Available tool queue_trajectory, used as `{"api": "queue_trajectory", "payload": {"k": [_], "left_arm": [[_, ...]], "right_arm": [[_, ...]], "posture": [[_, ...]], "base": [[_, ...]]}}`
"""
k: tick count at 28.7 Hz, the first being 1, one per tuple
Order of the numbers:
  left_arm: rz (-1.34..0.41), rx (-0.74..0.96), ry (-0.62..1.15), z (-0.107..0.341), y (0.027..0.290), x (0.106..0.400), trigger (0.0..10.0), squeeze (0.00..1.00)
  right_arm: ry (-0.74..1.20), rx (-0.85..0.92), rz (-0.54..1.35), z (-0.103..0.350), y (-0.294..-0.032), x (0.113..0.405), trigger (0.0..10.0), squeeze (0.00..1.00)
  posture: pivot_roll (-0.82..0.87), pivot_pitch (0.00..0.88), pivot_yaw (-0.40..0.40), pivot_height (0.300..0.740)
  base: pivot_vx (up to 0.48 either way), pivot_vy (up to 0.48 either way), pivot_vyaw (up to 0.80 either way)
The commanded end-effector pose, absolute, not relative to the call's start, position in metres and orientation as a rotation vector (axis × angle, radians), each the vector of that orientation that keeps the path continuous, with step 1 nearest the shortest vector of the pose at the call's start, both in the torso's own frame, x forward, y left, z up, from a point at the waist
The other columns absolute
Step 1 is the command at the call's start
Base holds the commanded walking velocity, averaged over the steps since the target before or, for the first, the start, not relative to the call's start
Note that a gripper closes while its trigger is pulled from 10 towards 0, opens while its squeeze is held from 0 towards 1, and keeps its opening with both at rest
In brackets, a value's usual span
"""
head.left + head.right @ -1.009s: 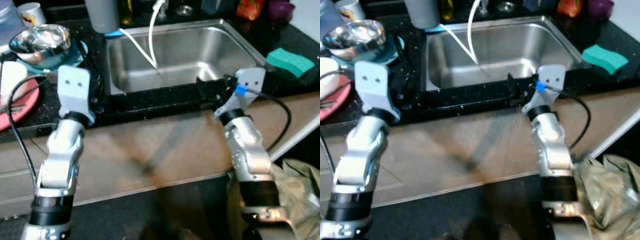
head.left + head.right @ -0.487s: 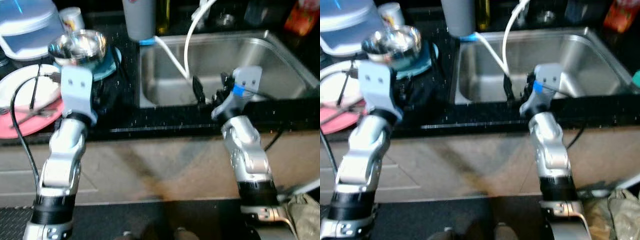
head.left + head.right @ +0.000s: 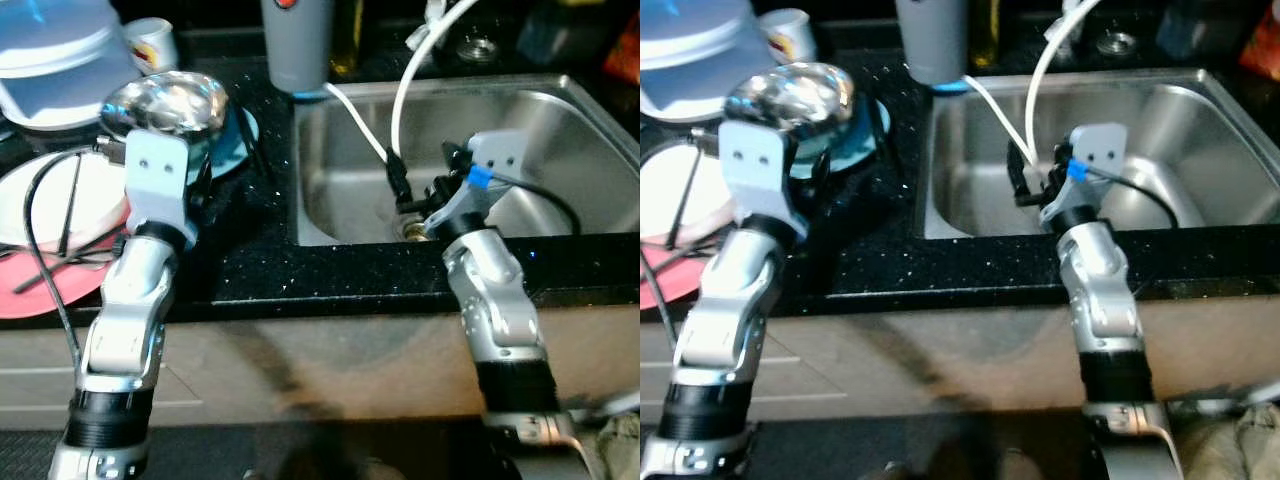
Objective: Kitchen organization
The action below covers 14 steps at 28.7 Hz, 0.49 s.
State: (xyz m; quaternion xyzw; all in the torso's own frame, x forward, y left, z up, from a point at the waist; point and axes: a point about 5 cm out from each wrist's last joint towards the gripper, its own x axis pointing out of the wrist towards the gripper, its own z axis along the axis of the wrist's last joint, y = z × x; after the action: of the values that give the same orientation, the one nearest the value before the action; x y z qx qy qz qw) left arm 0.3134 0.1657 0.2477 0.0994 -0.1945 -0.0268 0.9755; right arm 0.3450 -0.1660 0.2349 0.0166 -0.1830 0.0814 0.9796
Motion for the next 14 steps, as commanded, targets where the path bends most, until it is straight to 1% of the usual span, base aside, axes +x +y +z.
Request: {"api": "queue_trajectory", "payload": {"k": [1,5,14], "left_arm": [[-0.050,0.201,-0.370,0.2437,0.1689,0.3117,10.0,0.00],[-0.072,0.200,-0.368,0.2416,0.1642,0.3114,10.0,0.00],[-0.078,0.196,-0.365,0.2415,0.1630,0.3106,10.0,0.00]], "right_arm": [[-0.352,0.045,0.182,0.2309,-0.1606,0.3453,10.0,0.00],[-0.355,0.040,0.176,0.2321,-0.1630,0.3453,10.0,0.00],[-0.358,0.037,0.175,0.2325,-0.1640,0.3446,10.0,0.00]], "posture": [[0.00,0.164,0.018,0.740],[0.00,0.162,0.018,0.740],[0.00,0.154,0.016,0.740]], "base": [[0.000,0.000,0.00],[0.000,0.000,0.00],[0.000,0.000,0.00]]}}
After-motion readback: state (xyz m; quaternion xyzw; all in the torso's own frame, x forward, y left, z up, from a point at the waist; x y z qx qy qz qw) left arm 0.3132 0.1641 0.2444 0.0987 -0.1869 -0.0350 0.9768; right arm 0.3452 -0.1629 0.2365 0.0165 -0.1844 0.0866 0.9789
